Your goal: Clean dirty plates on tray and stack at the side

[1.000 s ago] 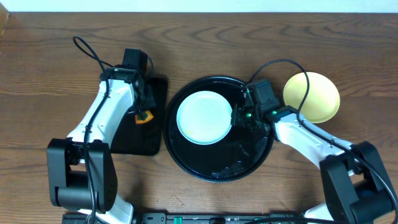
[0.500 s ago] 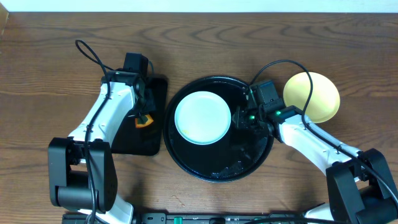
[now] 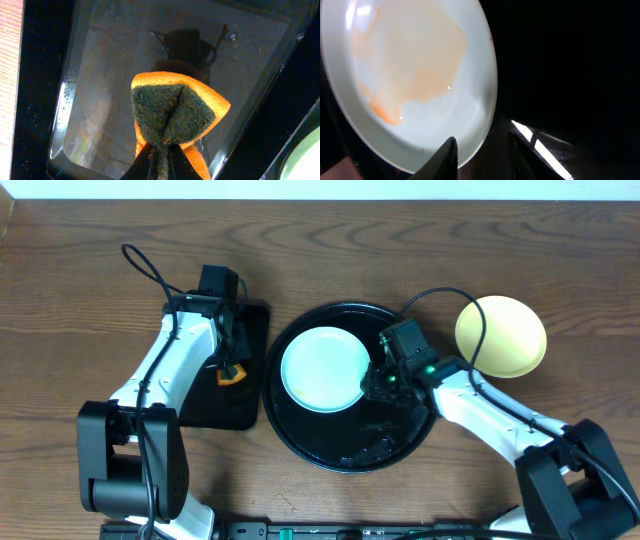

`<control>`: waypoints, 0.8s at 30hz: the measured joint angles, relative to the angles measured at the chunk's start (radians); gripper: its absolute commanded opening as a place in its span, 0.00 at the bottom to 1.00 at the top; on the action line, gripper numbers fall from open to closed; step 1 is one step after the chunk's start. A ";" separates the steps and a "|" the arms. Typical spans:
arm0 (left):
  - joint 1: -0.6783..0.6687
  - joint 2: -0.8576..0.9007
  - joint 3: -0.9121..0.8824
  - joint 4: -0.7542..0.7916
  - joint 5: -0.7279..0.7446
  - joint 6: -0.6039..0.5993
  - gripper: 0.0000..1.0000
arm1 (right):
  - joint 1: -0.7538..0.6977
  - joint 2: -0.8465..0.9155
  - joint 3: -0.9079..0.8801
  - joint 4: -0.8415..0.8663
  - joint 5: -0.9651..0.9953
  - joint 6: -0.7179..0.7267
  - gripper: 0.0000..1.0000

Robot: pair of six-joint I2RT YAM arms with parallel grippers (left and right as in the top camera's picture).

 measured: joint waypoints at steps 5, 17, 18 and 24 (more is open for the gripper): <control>0.000 0.000 0.000 0.000 0.000 0.000 0.08 | 0.025 0.056 0.000 0.047 0.027 0.042 0.20; 0.000 0.000 0.000 0.000 0.000 0.000 0.08 | 0.025 0.107 0.000 0.167 0.070 0.103 0.01; 0.000 0.000 0.000 0.000 0.000 0.000 0.08 | 0.016 0.107 0.000 0.169 0.071 0.103 0.01; 0.000 0.000 0.000 0.000 0.000 0.000 0.08 | -0.068 0.107 0.000 0.152 0.075 0.104 0.01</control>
